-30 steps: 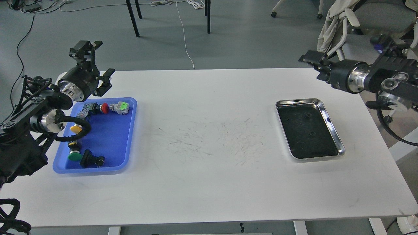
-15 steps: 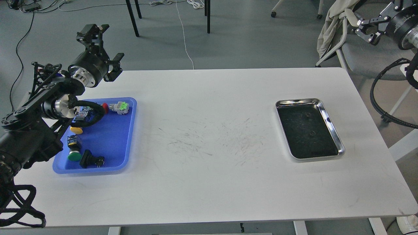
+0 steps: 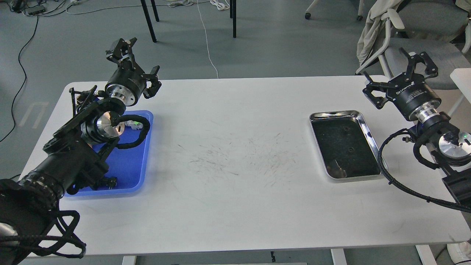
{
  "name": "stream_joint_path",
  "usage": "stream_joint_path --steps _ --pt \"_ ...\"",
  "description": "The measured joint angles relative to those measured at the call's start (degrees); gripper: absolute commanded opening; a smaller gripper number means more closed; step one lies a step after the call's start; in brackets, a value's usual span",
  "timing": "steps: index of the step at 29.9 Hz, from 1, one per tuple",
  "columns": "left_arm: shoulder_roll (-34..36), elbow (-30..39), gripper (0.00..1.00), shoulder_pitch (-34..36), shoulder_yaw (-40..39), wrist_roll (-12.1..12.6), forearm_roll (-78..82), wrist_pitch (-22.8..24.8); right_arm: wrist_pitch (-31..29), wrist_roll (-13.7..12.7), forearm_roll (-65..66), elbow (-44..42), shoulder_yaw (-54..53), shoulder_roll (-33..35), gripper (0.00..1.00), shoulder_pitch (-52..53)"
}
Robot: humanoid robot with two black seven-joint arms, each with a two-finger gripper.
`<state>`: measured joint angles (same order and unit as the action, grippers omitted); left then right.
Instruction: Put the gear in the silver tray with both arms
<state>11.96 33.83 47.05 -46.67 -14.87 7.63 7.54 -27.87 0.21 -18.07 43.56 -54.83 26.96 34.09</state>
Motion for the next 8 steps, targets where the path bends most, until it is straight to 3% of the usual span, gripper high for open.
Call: stream_joint_path --steps 8 --pt "0.55 0.08 0.98 -0.02 -0.01 -0.14 0.07 -1.04 -0.01 1.66 0.09 0.27 -0.09 -0.08 0.98 -0.43"
